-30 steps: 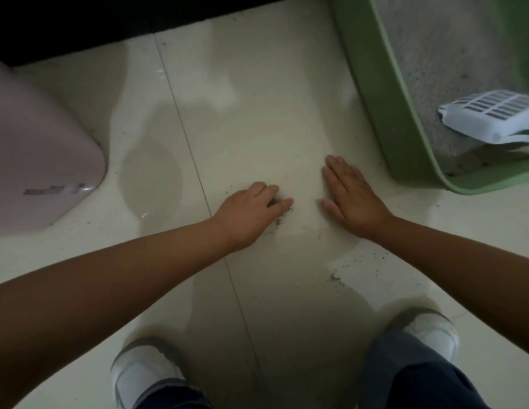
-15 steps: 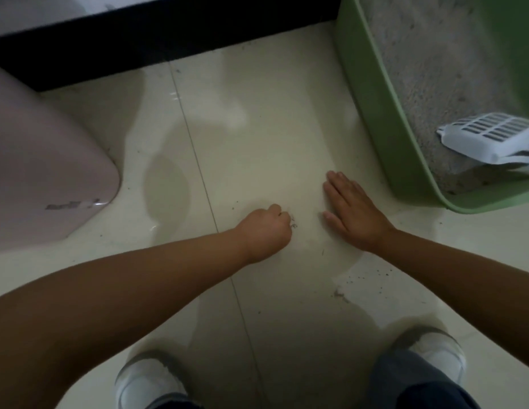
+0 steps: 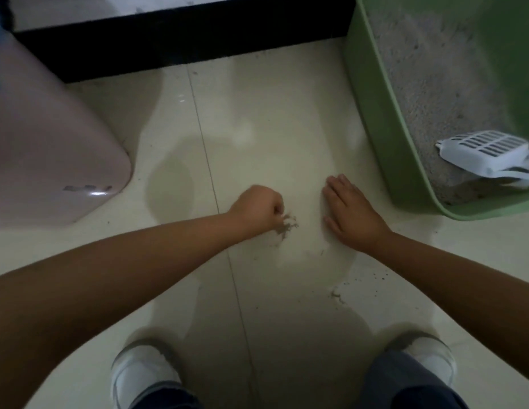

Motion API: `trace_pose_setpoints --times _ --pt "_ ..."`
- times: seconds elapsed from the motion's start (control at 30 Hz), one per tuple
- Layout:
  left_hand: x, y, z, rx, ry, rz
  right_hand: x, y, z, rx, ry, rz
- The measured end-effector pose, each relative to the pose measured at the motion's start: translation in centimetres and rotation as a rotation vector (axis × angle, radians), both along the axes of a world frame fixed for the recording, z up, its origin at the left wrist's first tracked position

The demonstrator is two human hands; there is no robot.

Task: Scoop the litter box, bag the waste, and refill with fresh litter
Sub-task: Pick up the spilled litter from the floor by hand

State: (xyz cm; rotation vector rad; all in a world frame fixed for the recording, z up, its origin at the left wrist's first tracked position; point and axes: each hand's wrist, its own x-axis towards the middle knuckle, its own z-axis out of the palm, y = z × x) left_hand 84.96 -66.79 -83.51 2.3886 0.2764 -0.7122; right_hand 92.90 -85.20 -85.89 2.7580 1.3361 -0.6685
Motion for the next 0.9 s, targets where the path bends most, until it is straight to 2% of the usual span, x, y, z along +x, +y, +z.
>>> trace_pose_setpoints --times 0.03,0.1,0.13,0.17,0.23,0.3,0.43,0.63,0.73,0.9 --pt "-0.2 0.7 0.1 -0.183 0.003 0.265 -0.3 0.1 -0.2 0.006 -0.024 0.036" --pt "-1.1 1.9 0.6 -0.667 0.082 0.837 -0.7 0.6 -0.3 0.001 -0.063 0.135" --pt "-1.6 2.3 0.9 -0.899 0.139 1.049 -1.0 0.9 -0.3 0.015 -0.07 0.181" --pt "-2.3 2.8 1.1 -1.074 0.189 1.178 -1.4 1.4 -0.3 0.048 -0.061 0.217" --pt "-4.0 3.6 1.2 -1.269 0.239 1.287 -2.0 2.7 0.0 0.131 0.0 0.251" --pt "-5.5 4.1 1.2 -1.316 0.237 1.367 -2.6 4.3 0.0 0.208 0.021 0.3" --pt "-7.9 4.7 -0.3 -1.263 0.261 1.438 -3.2 7.6 -0.6 0.271 0.027 0.461" --pt "-9.1 5.1 -1.1 -1.322 0.248 1.478 -3.2 8.7 -0.6 0.176 0.031 0.693" --pt "-9.3 5.1 -1.3 -1.347 0.253 1.479 -2.1 6.7 -0.3 0.17 0.083 0.735" --pt "-9.2 5.0 -1.4 -1.335 0.259 1.453 -2.7 6.7 -1.0 0.301 0.117 0.635"
